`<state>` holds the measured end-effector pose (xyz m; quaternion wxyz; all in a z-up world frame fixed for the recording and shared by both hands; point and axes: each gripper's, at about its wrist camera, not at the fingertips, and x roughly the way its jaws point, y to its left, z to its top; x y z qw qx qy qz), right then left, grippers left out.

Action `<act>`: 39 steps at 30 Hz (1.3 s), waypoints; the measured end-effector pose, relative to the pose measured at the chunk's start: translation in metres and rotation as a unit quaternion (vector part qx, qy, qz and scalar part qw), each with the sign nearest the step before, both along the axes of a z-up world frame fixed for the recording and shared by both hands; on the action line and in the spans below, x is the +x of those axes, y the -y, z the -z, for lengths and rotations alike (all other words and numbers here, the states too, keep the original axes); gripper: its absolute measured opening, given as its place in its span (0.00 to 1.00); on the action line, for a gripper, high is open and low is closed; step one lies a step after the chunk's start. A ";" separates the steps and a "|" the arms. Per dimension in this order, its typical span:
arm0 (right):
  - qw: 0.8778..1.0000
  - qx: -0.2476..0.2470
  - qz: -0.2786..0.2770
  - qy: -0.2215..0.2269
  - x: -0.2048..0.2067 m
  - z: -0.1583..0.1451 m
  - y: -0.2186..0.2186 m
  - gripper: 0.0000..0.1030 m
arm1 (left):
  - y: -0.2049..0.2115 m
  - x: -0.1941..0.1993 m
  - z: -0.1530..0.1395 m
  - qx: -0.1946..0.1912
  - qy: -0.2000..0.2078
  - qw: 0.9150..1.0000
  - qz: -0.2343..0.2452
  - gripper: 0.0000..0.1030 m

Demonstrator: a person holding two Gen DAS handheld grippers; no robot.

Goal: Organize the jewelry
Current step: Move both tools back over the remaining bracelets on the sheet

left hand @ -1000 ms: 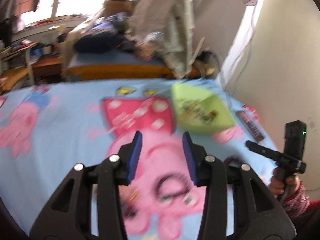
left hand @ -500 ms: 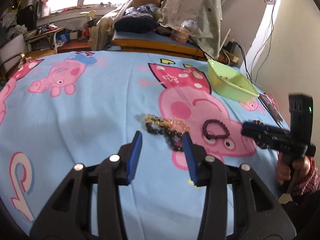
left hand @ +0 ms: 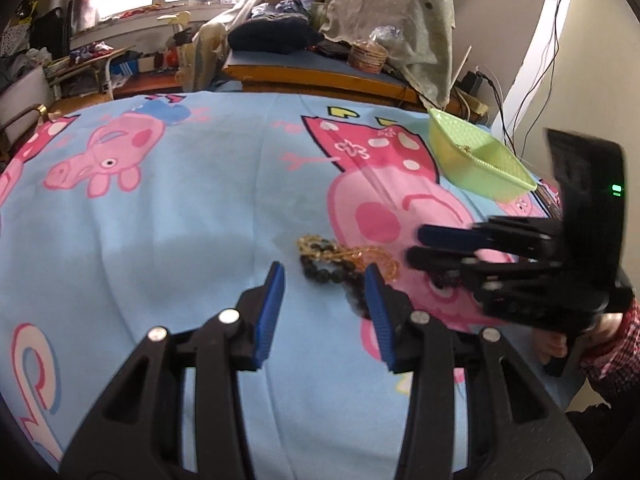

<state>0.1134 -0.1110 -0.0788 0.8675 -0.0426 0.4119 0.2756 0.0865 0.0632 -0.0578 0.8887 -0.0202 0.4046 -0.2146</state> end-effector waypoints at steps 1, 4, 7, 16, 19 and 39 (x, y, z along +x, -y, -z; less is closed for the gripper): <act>1.000 -0.008 -0.005 -0.004 0.004 0.005 -0.008 0.00 | 0.000 -0.001 0.001 0.001 -0.001 1.000 -0.001 0.39; 1.000 -0.004 -0.007 -0.004 0.008 0.003 -0.008 0.00 | 0.001 -0.004 0.003 -0.001 -0.005 1.000 -0.002 0.39; 0.999 0.038 0.006 -0.033 -0.002 0.002 0.013 0.00 | 0.008 -0.010 0.002 -0.004 -0.004 1.000 0.009 0.39; 0.984 0.152 0.028 -0.085 -0.119 0.004 0.107 0.00 | 0.061 -0.034 0.008 0.030 0.000 0.998 0.057 0.39; 0.981 0.155 0.087 -0.078 -0.145 0.007 0.136 0.00 | 0.078 -0.040 0.011 0.049 0.002 0.997 0.064 0.39; 0.989 0.117 0.078 -0.052 -0.153 0.008 0.119 0.12 | 0.081 -0.045 0.016 0.084 -0.006 0.996 0.042 0.39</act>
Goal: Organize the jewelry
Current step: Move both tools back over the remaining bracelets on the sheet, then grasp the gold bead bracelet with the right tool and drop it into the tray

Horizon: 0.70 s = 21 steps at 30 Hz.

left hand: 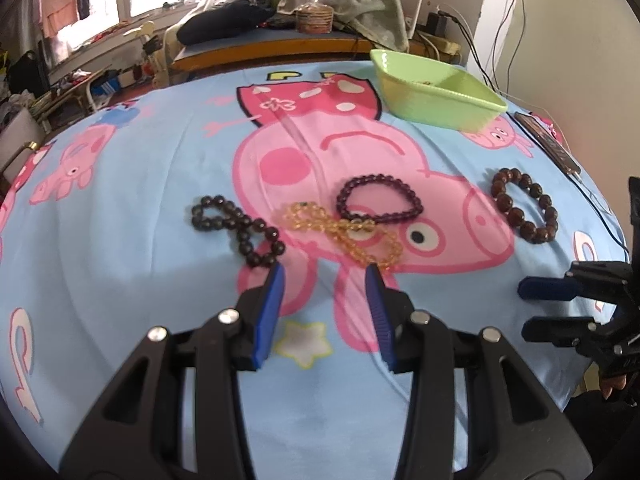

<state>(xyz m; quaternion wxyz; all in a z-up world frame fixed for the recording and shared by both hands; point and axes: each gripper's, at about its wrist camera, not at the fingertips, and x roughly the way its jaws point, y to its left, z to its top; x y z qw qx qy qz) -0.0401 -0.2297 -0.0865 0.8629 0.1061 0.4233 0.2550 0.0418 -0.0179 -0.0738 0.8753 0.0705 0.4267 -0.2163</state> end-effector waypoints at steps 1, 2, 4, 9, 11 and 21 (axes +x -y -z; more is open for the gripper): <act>1.000 -0.006 0.002 0.003 0.001 0.000 -0.001 0.12 | -0.001 0.001 0.001 0.000 -0.002 1.000 -0.001 0.39; 1.000 -0.012 0.006 0.006 0.001 0.000 -0.002 0.12 | -0.002 0.002 0.002 -0.001 -0.004 1.000 -0.003 0.39; 0.999 -0.027 0.014 0.012 0.004 -0.001 -0.004 0.12 | -0.005 0.003 0.002 -0.003 -0.005 1.000 -0.004 0.39; 0.998 -0.065 0.004 0.025 0.020 -0.004 -0.019 0.12 | -0.022 0.014 -0.005 -0.055 -0.029 0.998 -0.009 0.39; 0.996 -0.078 -0.007 0.031 0.031 -0.003 -0.028 0.12 | -0.027 0.019 -0.009 -0.079 -0.037 0.996 -0.006 0.39; 0.988 -0.122 -0.066 0.060 0.073 -0.007 -0.078 0.09 | 0.004 0.039 -0.009 -0.078 -0.047 0.995 0.031 0.39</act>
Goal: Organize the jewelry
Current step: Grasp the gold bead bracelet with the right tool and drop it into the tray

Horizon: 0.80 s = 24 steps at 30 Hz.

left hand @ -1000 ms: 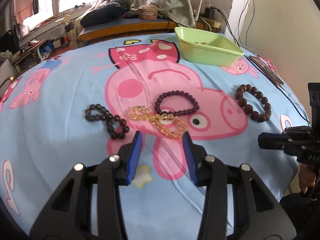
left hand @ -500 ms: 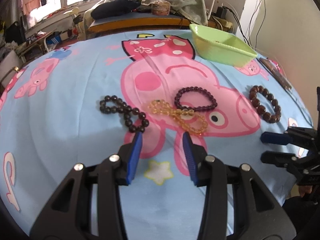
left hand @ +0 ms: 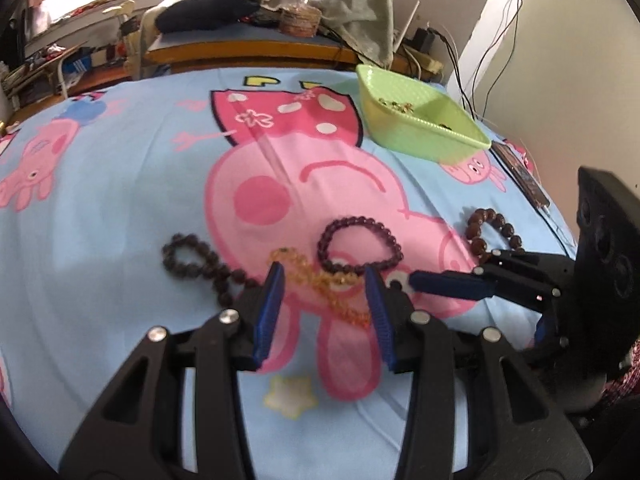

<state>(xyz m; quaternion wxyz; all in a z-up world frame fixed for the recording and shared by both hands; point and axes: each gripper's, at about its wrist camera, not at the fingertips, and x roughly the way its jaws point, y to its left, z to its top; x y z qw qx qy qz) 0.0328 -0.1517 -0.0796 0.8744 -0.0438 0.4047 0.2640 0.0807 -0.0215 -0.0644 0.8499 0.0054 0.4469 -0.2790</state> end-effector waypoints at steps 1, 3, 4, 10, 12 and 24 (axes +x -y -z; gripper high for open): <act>1.000 -0.002 -0.004 -0.002 0.004 0.001 -0.003 0.07 | 0.002 0.006 0.006 0.003 -0.012 1.000 -0.005 0.39; 1.000 -0.005 -0.014 -0.007 0.014 0.004 -0.011 0.00 | 0.001 0.014 0.016 -0.001 -0.037 0.999 -0.013 0.30; 1.000 -0.013 -0.020 -0.003 0.017 0.006 -0.016 0.00 | -0.002 0.014 0.017 -0.007 -0.032 0.999 -0.017 0.15; 0.999 0.014 -0.035 0.010 0.012 -0.004 -0.013 0.00 | -0.014 0.008 0.014 -0.058 -0.064 0.996 -0.004 0.00; 0.999 0.036 -0.031 0.026 0.008 -0.019 -0.003 0.00 | -0.012 0.007 0.005 -0.077 -0.065 0.995 0.006 0.00; 0.985 0.117 0.049 0.115 0.043 -0.125 0.096 0.00 | 0.086 0.048 -0.106 -0.087 0.044 0.990 0.099 0.00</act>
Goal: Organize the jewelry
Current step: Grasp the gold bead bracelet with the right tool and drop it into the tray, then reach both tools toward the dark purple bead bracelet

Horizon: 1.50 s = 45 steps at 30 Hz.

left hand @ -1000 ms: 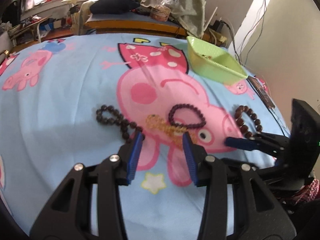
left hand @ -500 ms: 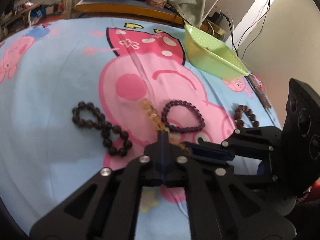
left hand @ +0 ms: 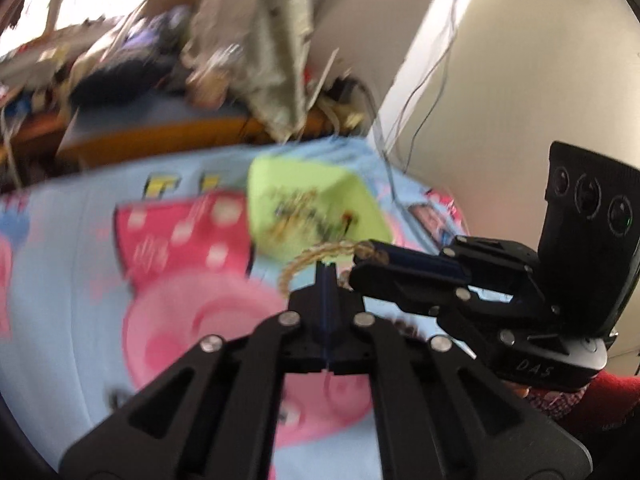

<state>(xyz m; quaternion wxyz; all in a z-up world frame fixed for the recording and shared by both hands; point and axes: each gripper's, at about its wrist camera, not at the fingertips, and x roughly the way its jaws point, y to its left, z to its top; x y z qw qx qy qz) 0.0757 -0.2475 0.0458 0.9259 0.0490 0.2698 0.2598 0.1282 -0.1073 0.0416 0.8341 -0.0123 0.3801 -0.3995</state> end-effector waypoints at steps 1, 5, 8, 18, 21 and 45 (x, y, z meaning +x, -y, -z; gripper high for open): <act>1.000 -0.001 0.011 0.003 0.006 -0.007 0.011 0.00 | 0.012 0.008 -0.006 -0.002 0.001 1.000 0.007 0.00; 0.999 0.004 0.050 -0.013 0.033 -0.013 0.054 0.00 | 0.054 0.038 -0.011 0.003 -0.002 1.000 0.024 0.00; 0.996 0.010 0.078 -0.047 0.055 0.002 0.083 0.00 | 0.080 0.057 0.002 0.018 -0.019 0.999 0.029 0.00; 0.979 0.082 0.158 -0.103 0.025 0.071 0.115 0.10 | 0.044 0.048 0.047 0.055 -0.031 0.998 -0.008 0.00; 0.984 0.093 0.120 -0.093 -0.008 0.080 0.085 0.10 | -0.001 0.035 0.054 0.058 -0.031 0.997 -0.037 0.00; 0.984 -0.128 -0.001 -0.124 0.015 0.132 -0.070 0.00 | -0.047 -0.040 0.126 0.158 0.004 0.984 -0.078 0.07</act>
